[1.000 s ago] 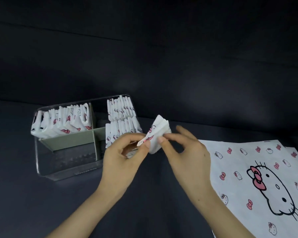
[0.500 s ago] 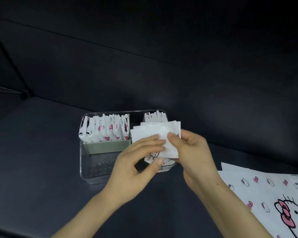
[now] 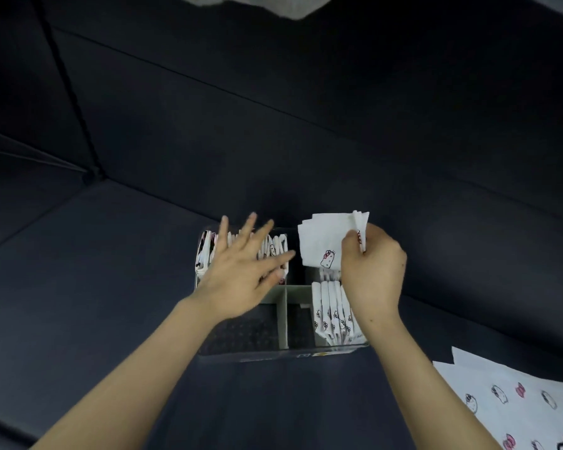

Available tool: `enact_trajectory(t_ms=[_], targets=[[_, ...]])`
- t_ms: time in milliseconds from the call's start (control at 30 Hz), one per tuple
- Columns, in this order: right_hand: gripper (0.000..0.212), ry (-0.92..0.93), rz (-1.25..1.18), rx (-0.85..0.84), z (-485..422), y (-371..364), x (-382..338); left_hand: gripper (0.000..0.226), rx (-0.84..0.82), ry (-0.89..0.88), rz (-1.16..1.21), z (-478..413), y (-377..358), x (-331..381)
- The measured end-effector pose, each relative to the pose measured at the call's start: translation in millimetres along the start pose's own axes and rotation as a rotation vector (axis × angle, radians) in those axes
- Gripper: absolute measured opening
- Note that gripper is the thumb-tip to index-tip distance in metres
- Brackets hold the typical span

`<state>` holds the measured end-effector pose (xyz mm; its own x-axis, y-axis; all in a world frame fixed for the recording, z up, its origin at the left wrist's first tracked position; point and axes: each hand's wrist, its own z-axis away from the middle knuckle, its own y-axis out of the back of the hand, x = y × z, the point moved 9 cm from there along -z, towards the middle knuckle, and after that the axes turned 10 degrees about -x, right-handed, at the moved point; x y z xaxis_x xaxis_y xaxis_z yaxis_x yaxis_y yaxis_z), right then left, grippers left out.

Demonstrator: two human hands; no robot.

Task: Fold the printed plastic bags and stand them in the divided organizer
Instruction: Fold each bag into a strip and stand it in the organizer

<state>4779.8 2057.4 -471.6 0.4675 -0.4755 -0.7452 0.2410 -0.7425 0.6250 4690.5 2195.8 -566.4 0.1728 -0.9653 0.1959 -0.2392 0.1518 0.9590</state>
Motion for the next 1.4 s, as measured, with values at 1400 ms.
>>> enact_trajectory(t_ms=[1400], targets=[[0.029, -0.069, 0.504, -0.350, -14, -97, 7, 0.045, 0.059, 0.085, 0.025, 24, -6, -33]])
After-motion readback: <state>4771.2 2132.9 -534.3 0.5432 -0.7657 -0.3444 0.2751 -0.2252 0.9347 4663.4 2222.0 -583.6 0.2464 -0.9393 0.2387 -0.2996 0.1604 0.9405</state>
